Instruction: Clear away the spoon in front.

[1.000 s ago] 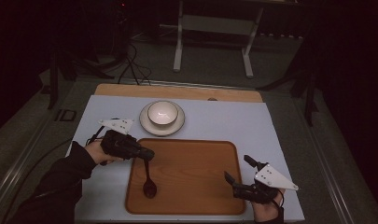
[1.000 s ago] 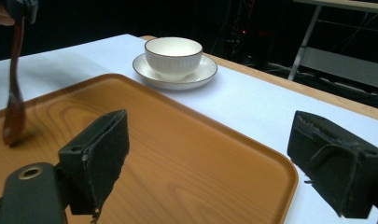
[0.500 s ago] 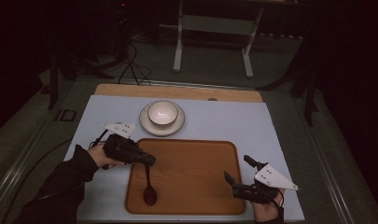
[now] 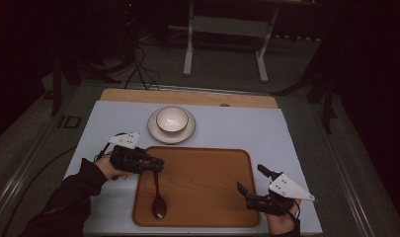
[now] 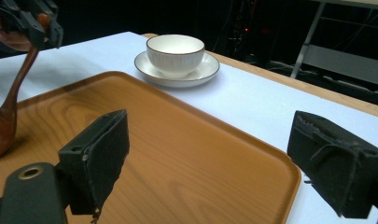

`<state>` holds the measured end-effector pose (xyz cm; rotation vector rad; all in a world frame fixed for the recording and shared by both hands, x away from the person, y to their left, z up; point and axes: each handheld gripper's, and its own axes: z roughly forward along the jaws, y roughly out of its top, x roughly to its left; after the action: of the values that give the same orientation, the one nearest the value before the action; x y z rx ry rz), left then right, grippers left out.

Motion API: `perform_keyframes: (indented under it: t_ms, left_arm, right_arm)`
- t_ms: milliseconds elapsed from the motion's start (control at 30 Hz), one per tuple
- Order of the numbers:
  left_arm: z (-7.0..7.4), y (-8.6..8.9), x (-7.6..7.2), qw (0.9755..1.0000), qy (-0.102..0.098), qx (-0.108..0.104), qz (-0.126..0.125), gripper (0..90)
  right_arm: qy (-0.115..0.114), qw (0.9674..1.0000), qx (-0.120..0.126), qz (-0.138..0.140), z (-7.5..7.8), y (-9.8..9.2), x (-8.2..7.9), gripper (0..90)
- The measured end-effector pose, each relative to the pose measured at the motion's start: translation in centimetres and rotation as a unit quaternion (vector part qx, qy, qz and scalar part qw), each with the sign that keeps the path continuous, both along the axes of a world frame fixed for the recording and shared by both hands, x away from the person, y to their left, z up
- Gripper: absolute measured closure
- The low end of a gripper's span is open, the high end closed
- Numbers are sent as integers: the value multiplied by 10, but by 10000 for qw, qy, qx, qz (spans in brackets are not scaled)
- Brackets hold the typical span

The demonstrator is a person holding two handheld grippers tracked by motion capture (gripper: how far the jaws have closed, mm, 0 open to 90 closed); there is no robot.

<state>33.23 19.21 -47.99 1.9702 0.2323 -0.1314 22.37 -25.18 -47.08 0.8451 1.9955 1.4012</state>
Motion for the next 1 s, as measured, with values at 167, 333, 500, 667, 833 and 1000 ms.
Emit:
perform_keyframes:
  t_ms: [167,333,500,667,833,1000]
  left_arm:
    - [-6,1,1,9999,52,-67,123,740]
    - [-14,-2,3,9995,9,-29,307,718]
    - [-20,-6,3,9988,-188,30,443,680]
    - [-28,-8,5,9981,-146,51,590,655]
    - [-36,-10,7,9970,-171,87,744,626]
    - [-45,-15,8,9955,-261,211,887,591]
  right_arm:
    - [11,10000,-6,9,0,0,0,127]
    - [42,10000,-11,29,0,1,0,128]
    - [66,10000,-14,51,-1,1,0,129]
    - [74,10000,-14,65,-1,1,1,129]
    - [96,9999,-20,79,-1,1,1,130]
    - [123,9999,-22,94,-2,1,1,131]
